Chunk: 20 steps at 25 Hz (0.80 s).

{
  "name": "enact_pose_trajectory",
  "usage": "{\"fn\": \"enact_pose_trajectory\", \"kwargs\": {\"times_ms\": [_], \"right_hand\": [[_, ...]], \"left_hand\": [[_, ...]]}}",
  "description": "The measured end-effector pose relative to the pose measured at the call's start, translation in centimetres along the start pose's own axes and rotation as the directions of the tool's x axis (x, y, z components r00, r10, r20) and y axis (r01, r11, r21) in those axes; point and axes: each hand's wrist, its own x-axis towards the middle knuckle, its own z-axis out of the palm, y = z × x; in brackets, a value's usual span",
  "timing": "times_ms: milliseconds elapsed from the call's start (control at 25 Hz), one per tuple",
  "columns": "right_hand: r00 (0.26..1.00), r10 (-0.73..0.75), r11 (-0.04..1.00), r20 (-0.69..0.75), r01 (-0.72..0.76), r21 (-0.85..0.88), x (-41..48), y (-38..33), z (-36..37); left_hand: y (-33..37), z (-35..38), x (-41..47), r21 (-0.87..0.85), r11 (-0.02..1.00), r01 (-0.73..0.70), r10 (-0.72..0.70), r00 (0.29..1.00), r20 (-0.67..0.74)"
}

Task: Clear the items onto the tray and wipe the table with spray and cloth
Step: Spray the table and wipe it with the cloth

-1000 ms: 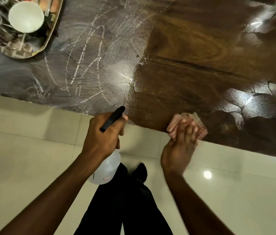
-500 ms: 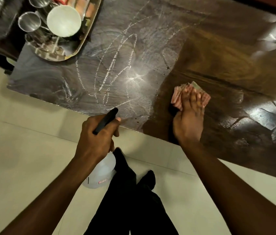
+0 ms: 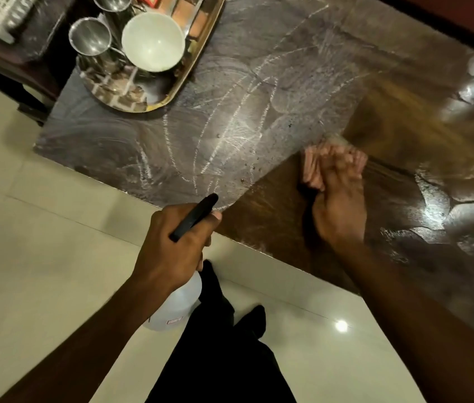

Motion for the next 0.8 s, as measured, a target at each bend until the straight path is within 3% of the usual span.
{"fn": "enact_pose_trajectory", "kwargs": {"times_ms": [80, 160, 240, 280, 360, 400, 440, 480, 520, 600, 640, 720, 760, 800], "right_hand": [[0.966, 0.248, 0.967, -0.073, -0.242, 0.085, 1.5, -3.0, 0.6], [0.976, 0.209, 0.975, -0.054, -0.204, 0.087, -0.2, -7.7, 2.8], [0.989, -0.141, 0.989, 0.038, 0.139, 0.051, -4.0, -12.2, 5.0], [0.93, -0.349, 0.937, 0.115, 0.346, 0.049, -6.0, -13.6, 5.8], [0.714, -0.653, 0.75, 0.251, 0.657, 0.082, -7.7, -13.7, 6.2], [0.624, -0.728, 0.669, 0.282, 0.736, 0.099, -6.6, -12.5, 5.5], [0.592, -0.749, 0.639, 0.297, 0.764, 0.09, -5.0, -10.9, 4.6], [0.637, -0.713, 0.681, 0.294, 0.729, 0.073, -3.1, -9.1, 3.6], [0.737, -0.618, 0.773, 0.273, 0.633, 0.041, -1.3, -7.3, 2.6], [0.945, -0.293, 0.956, 0.147, 0.294, 0.011, 2.1, -4.7, 0.7], [0.993, -0.105, 0.994, 0.062, 0.103, 0.034, 3.4, -4.5, 0.3], [0.974, 0.221, 0.968, -0.055, -0.212, 0.135, 4.5, -7.5, 0.9], [0.959, 0.274, 0.954, -0.077, -0.261, 0.146, 4.1, -9.9, 1.6], [0.971, 0.225, 0.968, -0.086, -0.213, 0.134, 3.1, -12.1, 2.8]], "left_hand": [[0.2, -0.5, 0.6, -0.007, 1.0, 0.003, -0.003, 1.0, -0.011], [0.7, -1.1, 1.2, -0.008, 1.0, 0.005, -0.005, 1.0, -0.02], [1.0, -1.4, 1.8, -0.002, 1.0, -0.002, 0.002, 1.0, -0.03], [1.2, -1.5, 2.2, 0.001, 1.0, -0.005, 0.005, 0.999, -0.032], [1.6, -1.8, 3.0, -0.01, 1.0, -0.001, 0.001, 0.999, -0.036], [1.8, -2.0, 3.3, -0.01, 1.0, 0.001, -0.001, 0.999, -0.032], [2.0, -2.1, 3.5, -0.009, 1.0, -0.002, 0.002, 1.0, -0.024], [2.3, -2.3, 3.7, -0.013, 1.0, -0.004, 0.004, 1.0, -0.013], [2.5, -2.3, 3.9, -0.02, 1.0, 0.0, 0.0, 1.0, 0.0], [2.9, -2.3, 4.1, -0.033, 0.999, 0.023, -0.023, 1.0, 0.014], [3.0, -2.4, 4.2, -0.035, 0.999, 0.035, -0.035, 0.999, 0.008], [3.2, -2.4, 4.5, -0.024, 0.999, 0.038, -0.039, 0.999, -0.017], [3.3, -2.4, 4.7, -0.022, 0.999, 0.036, -0.036, 0.999, -0.031], [3.5, -2.4, 4.9, -0.023, 0.999, 0.031, -0.032, 0.999, -0.041]]}}
